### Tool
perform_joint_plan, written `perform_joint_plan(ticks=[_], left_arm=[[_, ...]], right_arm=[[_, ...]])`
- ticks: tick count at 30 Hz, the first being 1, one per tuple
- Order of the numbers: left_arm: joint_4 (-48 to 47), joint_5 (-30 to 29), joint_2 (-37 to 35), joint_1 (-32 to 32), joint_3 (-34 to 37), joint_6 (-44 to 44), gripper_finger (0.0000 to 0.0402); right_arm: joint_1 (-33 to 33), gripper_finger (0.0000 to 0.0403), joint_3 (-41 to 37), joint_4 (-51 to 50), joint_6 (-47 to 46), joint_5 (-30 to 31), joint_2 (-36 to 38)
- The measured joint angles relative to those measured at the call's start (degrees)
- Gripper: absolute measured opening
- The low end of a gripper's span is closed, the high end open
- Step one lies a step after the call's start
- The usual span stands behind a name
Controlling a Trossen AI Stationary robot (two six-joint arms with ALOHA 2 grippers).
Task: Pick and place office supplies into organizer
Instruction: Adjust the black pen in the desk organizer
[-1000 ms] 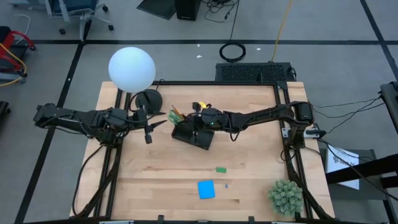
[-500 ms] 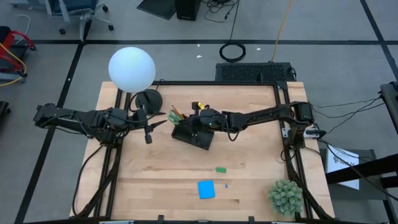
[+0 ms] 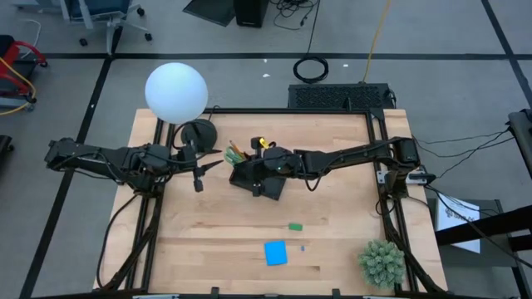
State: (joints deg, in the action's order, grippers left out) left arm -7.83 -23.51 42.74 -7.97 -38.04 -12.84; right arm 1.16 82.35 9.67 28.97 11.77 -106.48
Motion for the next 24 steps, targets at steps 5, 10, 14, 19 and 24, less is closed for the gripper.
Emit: perform_joint_plan(ticks=[5,10,14,19,24], left_arm=[[0.0,0.0,0.0,0.0,0.0,0.1,0.0131],[-0.1,0.0,0.0,0.0,0.0,0.1,0.0131],[-0.1,0.0,0.0,0.0,0.0,0.3,0.0131],[-0.1,0.0,0.0,0.0,0.0,0.2,0.0131],[-0.1,0.0,0.0,0.0,0.0,0.2,0.0131]], right_arm=[[-0.3,0.0001,0.1,-4.6,-4.2,0.0,0.0],[-1.7,0.0009,-1.6,-6.1,-8.2,0.0,0.0],[-1.8,0.0059,-2.2,-6.1,-8.2,-0.2,-0.1],[-1.8,0.0157,-3.7,-4.5,-9.1,-4.2,-0.1],[-2.5,0.0224,-7.3,1.3,-11.5,-4.4,-0.1]])
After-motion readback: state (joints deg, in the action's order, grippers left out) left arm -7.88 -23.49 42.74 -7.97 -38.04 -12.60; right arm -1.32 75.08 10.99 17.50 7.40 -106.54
